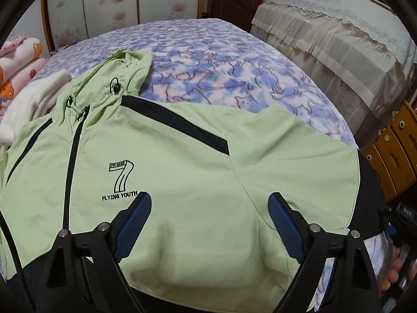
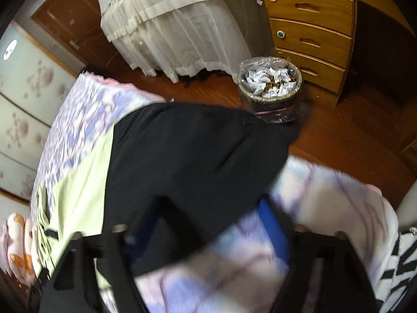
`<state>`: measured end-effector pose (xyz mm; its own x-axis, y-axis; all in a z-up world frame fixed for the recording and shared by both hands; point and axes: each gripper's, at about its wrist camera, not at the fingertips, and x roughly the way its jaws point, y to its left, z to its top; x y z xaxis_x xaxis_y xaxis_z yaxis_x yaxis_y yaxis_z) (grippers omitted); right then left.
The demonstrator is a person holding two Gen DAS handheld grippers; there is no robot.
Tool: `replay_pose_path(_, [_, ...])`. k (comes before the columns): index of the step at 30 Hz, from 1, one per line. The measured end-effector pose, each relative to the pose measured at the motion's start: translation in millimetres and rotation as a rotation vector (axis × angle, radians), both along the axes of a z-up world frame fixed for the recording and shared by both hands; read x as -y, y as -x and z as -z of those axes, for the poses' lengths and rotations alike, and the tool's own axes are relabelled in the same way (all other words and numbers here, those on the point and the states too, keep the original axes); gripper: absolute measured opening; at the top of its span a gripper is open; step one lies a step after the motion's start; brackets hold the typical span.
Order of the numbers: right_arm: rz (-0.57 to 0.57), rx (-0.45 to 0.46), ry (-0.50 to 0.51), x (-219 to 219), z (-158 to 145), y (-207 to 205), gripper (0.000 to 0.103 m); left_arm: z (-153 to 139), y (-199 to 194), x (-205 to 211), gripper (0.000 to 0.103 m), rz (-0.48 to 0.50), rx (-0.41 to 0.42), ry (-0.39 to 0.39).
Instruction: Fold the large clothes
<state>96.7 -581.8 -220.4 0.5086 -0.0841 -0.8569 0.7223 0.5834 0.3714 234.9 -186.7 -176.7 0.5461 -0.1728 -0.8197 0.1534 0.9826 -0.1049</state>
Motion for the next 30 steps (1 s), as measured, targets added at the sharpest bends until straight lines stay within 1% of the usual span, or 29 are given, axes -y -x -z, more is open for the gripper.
replay_pose_path(2, [0.035,0.032,-0.013,9,-3,-4,0.014,1,1,-2,0.073,0.003,-0.013,0.015])
replay_pose_path(3, [0.040,0.051,-0.013,11,-7,-6,0.009,1,2,-4,0.069,0.004,-0.021,0.019])
replay_pose_path(5, [0.009,0.132,0.048,0,-31,-12,0.006,1,2,-6,0.056,0.006,-0.037,0.007])
replay_pose_path(6, [-0.025,0.165,0.093,-10,-44,-16,0.006,0,3,-9,0.053,0.008,-0.043,0.006])
replay_pose_path(7, [-0.097,0.222,0.157,-30,-66,-23,0.006,-1,4,-11,0.048,0.004,-0.044,0.000])
replay_pose_path(8, [-0.151,0.259,0.187,-45,-80,-29,0.006,-4,5,-15,0.047,-0.002,-0.041,-0.002])
replay_pose_path(10, [-0.307,0.328,0.246,-90,-110,-43,0.005,-9,7,-26,0.047,-0.018,-0.029,0.009])
replay_pose_path(11, [-0.372,0.348,0.268,-110,-119,-48,0.005,-13,9,-32,0.047,-0.029,-0.019,0.013])
replay_pose_path(12, [-0.465,0.367,0.297,-139,-128,-56,0.005,-16,11,-38,0.047,-0.040,-0.008,0.013])
replay_pose_path(14, [-0.609,0.369,0.332,-186,-134,-66,0.006,-24,14,-54,0.047,-0.069,0.012,0.004])
replay_pose_path(15, [-0.697,0.358,0.357,-216,-132,-72,0.006,-26,13,-59,0.047,-0.075,0.015,0.004])
replay_pose_path(18, [-0.849,0.294,0.427,-275,-112,-81,0.006,-25,12,-82,0.047,-0.100,-0.003,0.015])
replay_pose_path(20, [-0.941,0.223,0.452,-312,-86,-84,0.006,-19,11,-94,0.047,-0.110,-0.029,0.027])
replay_pose_path(21, [-0.970,0.186,0.473,-325,-71,-84,0.006,-15,11,-99,0.047,-0.112,-0.042,0.034])
replay_pose_path(24, [-1.035,0.068,0.560,-353,-31,-77,0.010,1,9,-113,0.047,-0.098,-0.111,0.104])
replay_pose_path(26, [-1.052,0.034,0.551,-353,-17,-70,0.024,8,10,-116,0.047,-0.082,-0.145,0.147])
replay_pose_path(27, [-1.060,0.033,0.542,-352,-14,-65,0.028,11,10,-115,0.047,-0.077,-0.152,0.156])
replay_pose_path(29, [-1.061,0.051,0.522,-346,-17,-51,0.043,13,12,-111,0.047,-0.053,-0.160,0.178])
replay_pose_path(30, [-1.059,0.068,0.495,-343,-20,-45,0.044,14,14,-110,0.048,-0.045,-0.157,0.180])
